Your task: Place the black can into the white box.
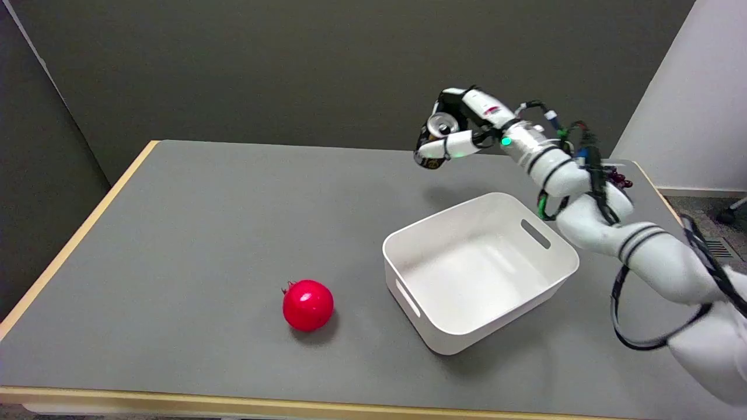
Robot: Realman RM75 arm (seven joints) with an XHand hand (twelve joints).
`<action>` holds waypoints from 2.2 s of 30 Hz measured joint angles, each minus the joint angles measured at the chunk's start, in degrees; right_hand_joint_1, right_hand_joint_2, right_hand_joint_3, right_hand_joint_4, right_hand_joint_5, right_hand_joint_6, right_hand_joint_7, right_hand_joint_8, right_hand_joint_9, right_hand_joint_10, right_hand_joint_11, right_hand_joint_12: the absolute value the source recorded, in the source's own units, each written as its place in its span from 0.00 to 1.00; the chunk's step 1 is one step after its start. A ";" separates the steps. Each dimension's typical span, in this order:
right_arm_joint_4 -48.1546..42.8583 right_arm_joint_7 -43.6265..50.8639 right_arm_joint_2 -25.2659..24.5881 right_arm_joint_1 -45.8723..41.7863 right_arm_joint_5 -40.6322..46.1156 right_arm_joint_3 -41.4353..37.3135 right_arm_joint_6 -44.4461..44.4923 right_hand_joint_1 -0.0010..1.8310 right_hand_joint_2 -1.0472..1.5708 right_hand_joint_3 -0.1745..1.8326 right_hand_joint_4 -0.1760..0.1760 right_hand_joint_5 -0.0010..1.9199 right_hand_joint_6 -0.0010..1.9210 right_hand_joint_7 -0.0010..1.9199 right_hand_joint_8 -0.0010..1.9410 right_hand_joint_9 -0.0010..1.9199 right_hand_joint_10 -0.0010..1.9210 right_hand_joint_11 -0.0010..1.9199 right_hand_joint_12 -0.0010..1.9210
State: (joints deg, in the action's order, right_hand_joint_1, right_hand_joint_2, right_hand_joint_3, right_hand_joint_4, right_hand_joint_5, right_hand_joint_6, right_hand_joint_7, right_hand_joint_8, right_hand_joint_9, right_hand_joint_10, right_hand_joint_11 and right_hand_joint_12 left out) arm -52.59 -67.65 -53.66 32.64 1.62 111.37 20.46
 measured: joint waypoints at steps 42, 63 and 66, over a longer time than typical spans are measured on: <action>-20.36 0.31 -0.25 -55.45 27.67 -23.84 40.12 0.30 0.63 0.40 0.24 0.00 0.00 0.00 0.00 0.00 0.00 0.00 0.32; -14.35 0.16 0.19 -47.80 32.99 -15.78 43.37 0.22 0.64 0.42 0.28 0.00 0.00 0.00 0.00 0.00 0.00 0.00 0.00; -14.27 0.15 -0.21 -47.23 34.49 -14.67 45.17 0.21 0.64 0.42 0.28 0.00 0.00 0.00 0.00 0.00 0.00 0.00 0.00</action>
State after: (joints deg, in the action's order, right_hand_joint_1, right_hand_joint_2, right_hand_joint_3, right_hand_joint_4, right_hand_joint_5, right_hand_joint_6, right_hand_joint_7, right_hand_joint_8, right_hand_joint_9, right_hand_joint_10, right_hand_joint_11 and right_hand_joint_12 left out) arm -66.87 -67.50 -53.87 -14.59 36.11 96.70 65.63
